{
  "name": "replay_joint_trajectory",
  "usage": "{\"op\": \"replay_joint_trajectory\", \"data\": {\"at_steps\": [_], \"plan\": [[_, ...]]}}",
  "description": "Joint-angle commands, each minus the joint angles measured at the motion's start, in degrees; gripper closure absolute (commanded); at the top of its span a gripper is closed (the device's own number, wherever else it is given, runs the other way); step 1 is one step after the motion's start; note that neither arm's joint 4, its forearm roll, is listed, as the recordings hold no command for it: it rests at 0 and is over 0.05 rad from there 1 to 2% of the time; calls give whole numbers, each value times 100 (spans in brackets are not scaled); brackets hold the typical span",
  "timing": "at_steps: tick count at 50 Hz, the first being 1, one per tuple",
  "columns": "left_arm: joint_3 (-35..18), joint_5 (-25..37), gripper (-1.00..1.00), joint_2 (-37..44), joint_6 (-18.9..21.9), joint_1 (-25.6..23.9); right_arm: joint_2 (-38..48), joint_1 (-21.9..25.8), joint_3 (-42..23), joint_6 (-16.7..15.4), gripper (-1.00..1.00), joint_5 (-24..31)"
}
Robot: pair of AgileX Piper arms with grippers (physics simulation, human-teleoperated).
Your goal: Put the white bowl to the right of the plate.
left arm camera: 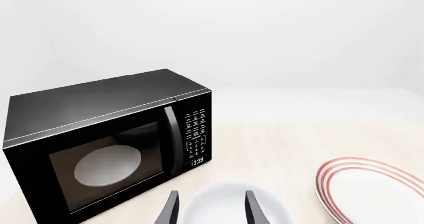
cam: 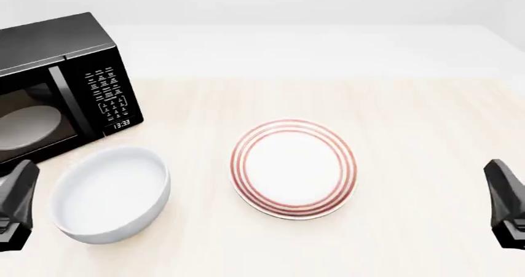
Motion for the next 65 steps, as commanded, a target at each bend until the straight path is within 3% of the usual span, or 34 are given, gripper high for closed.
{"op": "replay_joint_trajectory", "data": {"at_steps": [1,8,12,14,19,22,29,37,65], "plan": [[0,0,-100,0,0,0,-69,-12,-20,4,-100,68],[0,0,-100,0,0,0,-61,147,-78,-65,-100,103],[0,0,-100,0,0,0,520,255,-165,-33,-100,-207],[0,0,-100,0,0,0,800,454,-285,148,-100,-326],[0,0,-100,0,0,0,1458,586,-598,26,-100,-645],[0,0,-100,0,0,0,2348,1014,-871,29,-100,-1175],[0,0,-100,0,0,0,3752,1631,-1413,-115,-100,-1857],[0,0,-100,0,0,0,4892,2113,-2004,-260,-100,-2164],[0,0,-100,0,0,0,7079,3209,-4035,-229,-100,-1718]]}}
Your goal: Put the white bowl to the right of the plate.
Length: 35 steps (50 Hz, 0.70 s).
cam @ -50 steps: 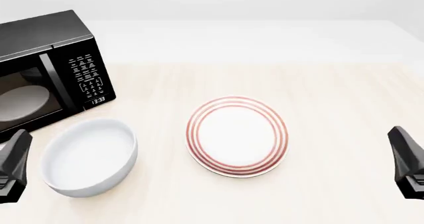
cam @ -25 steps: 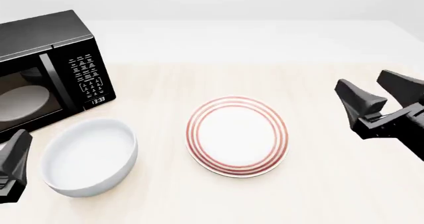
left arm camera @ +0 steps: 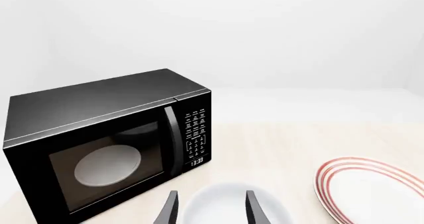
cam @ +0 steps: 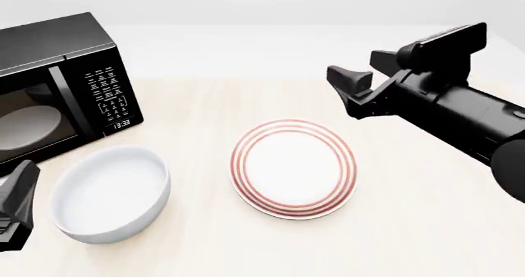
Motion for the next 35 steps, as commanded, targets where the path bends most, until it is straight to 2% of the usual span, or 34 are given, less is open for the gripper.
{"op": "replay_joint_trajectory", "data": {"at_steps": [1,6,20,35], "plan": [[0,0,-100,0,0,0,873,437,-813,16,-100,177],[0,0,-100,0,0,0,1343,604,-1201,111,-100,309],[0,0,-100,0,0,0,2338,1181,-2156,87,-100,684],[0,0,-100,0,0,0,3071,1630,-3020,117,-100,1052]]}}
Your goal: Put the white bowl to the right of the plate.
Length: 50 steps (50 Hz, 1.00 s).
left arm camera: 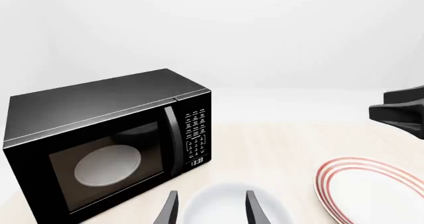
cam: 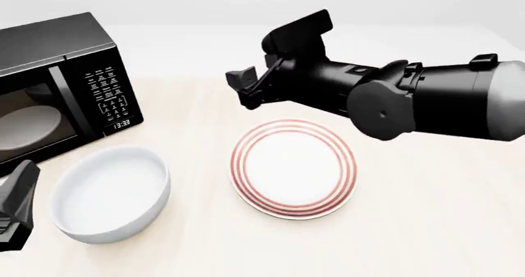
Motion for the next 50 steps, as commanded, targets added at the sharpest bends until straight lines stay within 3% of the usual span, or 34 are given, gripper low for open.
{"op": "replay_joint_trajectory", "data": {"at_steps": [1,37,50], "plan": [[0,0,-100,0,0,0,596,350,-673,18,-100,280],[0,0,-100,0,0,0,2182,1085,-2391,275,-100,1150],[0,0,-100,0,0,0,2521,1251,-2687,439,-100,1290]]}}
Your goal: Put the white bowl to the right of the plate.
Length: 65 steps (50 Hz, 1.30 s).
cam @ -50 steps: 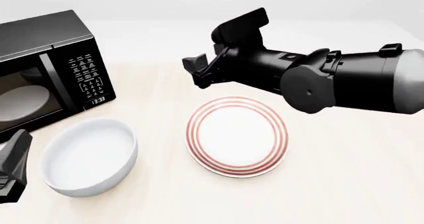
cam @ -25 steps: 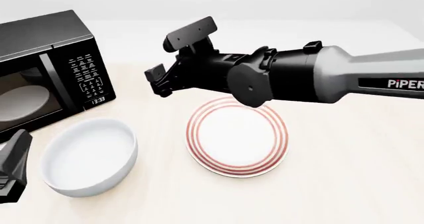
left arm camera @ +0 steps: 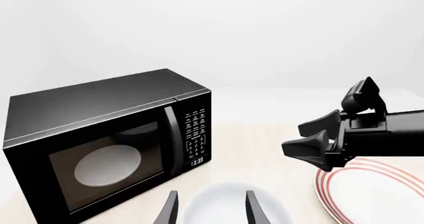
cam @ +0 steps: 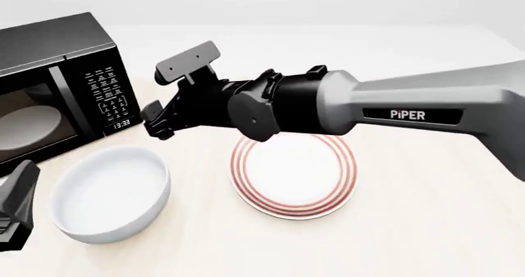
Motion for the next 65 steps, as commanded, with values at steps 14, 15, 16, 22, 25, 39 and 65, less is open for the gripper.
{"op": "replay_joint_trajectory", "data": {"at_steps": [14,15,16,22,25,39,65], "plan": [[0,0,-100,0,0,0,602,74,-388,494,-100,298],[0,0,-100,0,0,0,599,46,-369,462,-100,277],[0,0,-100,0,0,0,595,55,-353,489,-100,264],[0,0,-100,0,0,0,717,14,-346,615,-100,300],[0,0,-100,0,0,0,756,30,-355,720,-100,316],[0,0,-100,0,0,0,1062,87,-560,822,-100,475],[0,0,-100,0,0,0,1417,188,-667,1008,-100,421]]}}
